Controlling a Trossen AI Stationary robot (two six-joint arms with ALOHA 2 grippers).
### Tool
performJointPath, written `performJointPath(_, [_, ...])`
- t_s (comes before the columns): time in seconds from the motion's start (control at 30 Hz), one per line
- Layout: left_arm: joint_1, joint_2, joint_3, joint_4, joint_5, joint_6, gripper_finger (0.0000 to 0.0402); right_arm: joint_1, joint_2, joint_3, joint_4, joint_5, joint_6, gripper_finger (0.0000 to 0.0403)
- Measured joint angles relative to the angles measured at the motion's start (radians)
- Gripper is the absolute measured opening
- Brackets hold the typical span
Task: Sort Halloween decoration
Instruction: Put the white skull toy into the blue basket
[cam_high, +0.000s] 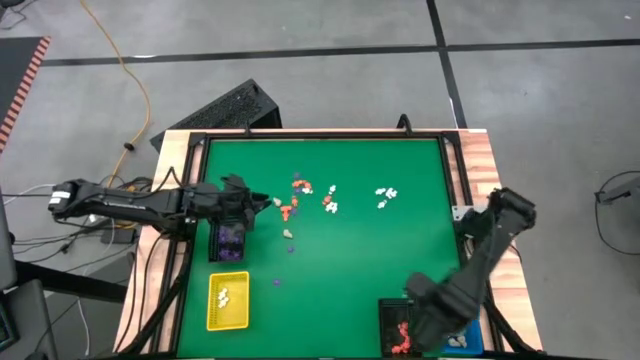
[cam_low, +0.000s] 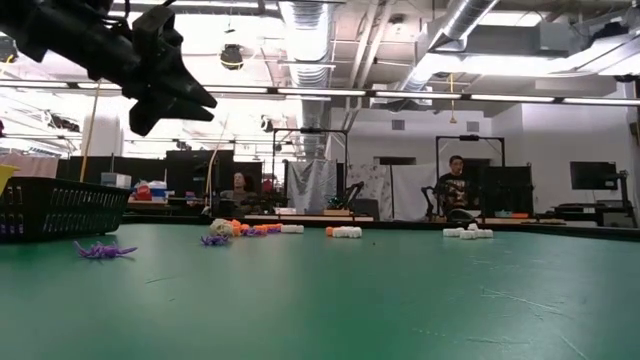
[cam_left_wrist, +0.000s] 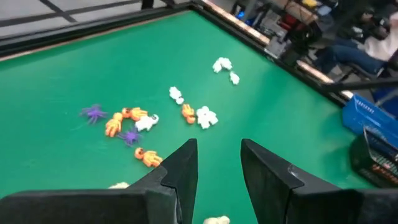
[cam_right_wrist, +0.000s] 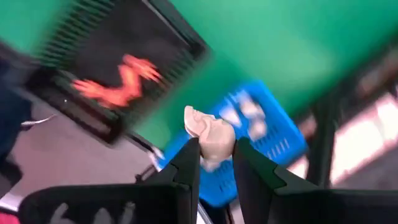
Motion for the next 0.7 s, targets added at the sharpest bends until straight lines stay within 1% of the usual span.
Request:
performJointPath(0.07, [0.0,0.023,0.0,0.019,0.015,0.0,0.0112,0.054,-0.041,-0.062,0.017,-0.033,0.126,0.0097])
performJointPath(0.17, [0.0,0.049,0.0,0.03,0.02,0.0,0.0112,0.134,-0.097,-0.143,0.079,-0.047,0.294,0.0098])
performJointPath(0.3, [0.014,0.054,0.0,0.03,0.018,0.0,0.0112,0.211,-0.142,-0.247,0.196,-0.05,0.448,0.0098])
performJointPath(0.37, [0.025,0.051,0.0,0.028,0.019,0.0,0.0112,0.23,-0.149,-0.3,0.266,-0.051,0.478,0.0098])
performJointPath(0.5, [0.045,0.045,0.0,0.032,0.027,0.015,0.0112,0.231,-0.149,-0.394,0.398,-0.051,0.47,0.0098])
performJointPath(0.57, [0.053,0.046,0.0,0.032,0.047,0.018,0.0112,0.223,-0.149,-0.422,0.412,-0.051,0.462,0.0098])
performJointPath(0.7, [0.063,0.046,0.0,0.031,0.048,0.018,0.0119,0.22,-0.149,-0.476,0.414,-0.078,0.448,0.0101])
